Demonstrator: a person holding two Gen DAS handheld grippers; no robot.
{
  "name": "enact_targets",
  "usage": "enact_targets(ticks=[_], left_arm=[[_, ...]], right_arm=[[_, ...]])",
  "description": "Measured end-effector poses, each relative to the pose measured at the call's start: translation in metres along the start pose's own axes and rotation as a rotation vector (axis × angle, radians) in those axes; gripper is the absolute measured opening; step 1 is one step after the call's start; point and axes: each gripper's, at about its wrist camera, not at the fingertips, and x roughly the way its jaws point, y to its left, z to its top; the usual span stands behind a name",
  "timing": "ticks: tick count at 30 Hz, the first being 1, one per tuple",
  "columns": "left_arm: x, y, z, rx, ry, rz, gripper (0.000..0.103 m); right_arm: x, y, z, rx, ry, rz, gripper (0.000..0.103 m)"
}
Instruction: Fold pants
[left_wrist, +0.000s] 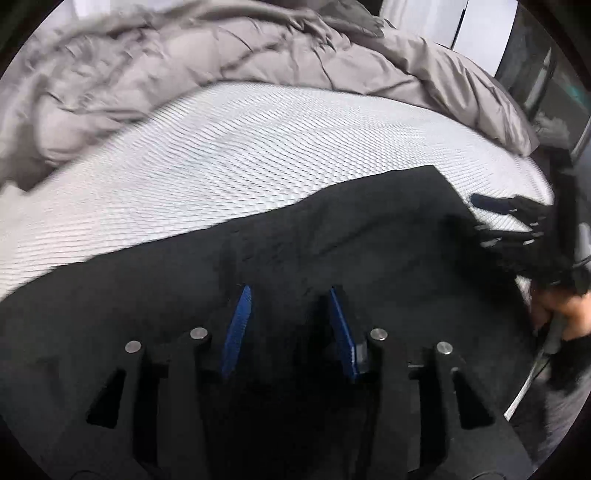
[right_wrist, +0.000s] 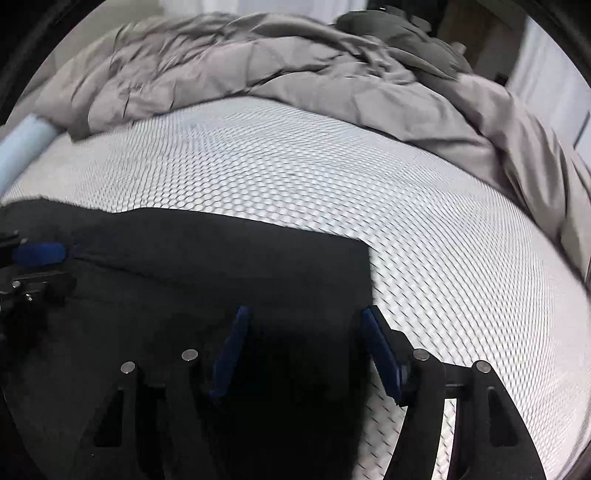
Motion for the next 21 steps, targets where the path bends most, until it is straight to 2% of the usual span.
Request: enact_targets(ticks=[1, 3, 4, 6, 7, 8, 10, 12, 14, 17, 19, 21], left_arm=[[-0.013, -0.003, -0.005, 0.011, -0.023, -0.004, 0.04], [-0.037, -0.017, -0.018, 0.019, -0.072, -0.07, 0.041], [-0.039, -0.023, -0.021, 0.031, -0.078, -0.102, 0.045], [-0.034, -0.043, -0.032, 0.095, -0.039, -0.18, 0.05], [-0.026, -0.052, -0.039, 0.123, 0.0, -0.186, 0.05], [-0.014, -0.057, -0.049, 0.14, 0.047, -0.153, 0.05], [-0.011, -0.059, -0.063, 0.182, 0.054, -0.122, 0.049], [-0.021, -0.052, -0.073, 0.202, 0.029, -0.14, 0.049], [-0.024, -0.044, -0.077, 0.174, 0.033, -0.163, 0.049], [-0.035, -0.045, -0.081, 0.18, 0.036, -0.121, 0.049], [-0.046, -0.047, -0.077, 0.163, 0.027, -0.092, 0.05], [-0.059, -0.059, -0.072, 0.146, -0.014, -0.139, 0.051]], right_arm=[[-0.013, -0.002, -0.005, 0.012, -0.02, 0.02, 0.064], [-0.044, 0.007, -0.015, 0.011, -0.089, 0.097, 0.064], [-0.056, 0.021, -0.023, -0.027, -0.101, 0.168, 0.064], [-0.063, 0.046, -0.035, -0.089, -0.09, 0.26, 0.065], [-0.061, 0.06, -0.042, -0.125, -0.067, 0.287, 0.065], [-0.055, 0.07, -0.05, -0.172, -0.027, 0.29, 0.065], [-0.044, 0.074, -0.061, -0.221, 0.015, 0.227, 0.064], [-0.045, 0.059, -0.069, -0.234, 0.021, 0.18, 0.065], [-0.054, 0.03, -0.076, -0.22, 0.016, 0.125, 0.065], [-0.069, -0.022, -0.097, -0.128, 0.02, 0.067, 0.077], [-0.076, -0.059, -0.105, 0.011, 0.014, 0.147, 0.077], [-0.08, -0.084, -0.11, 0.154, 0.0, 0.273, 0.077]])
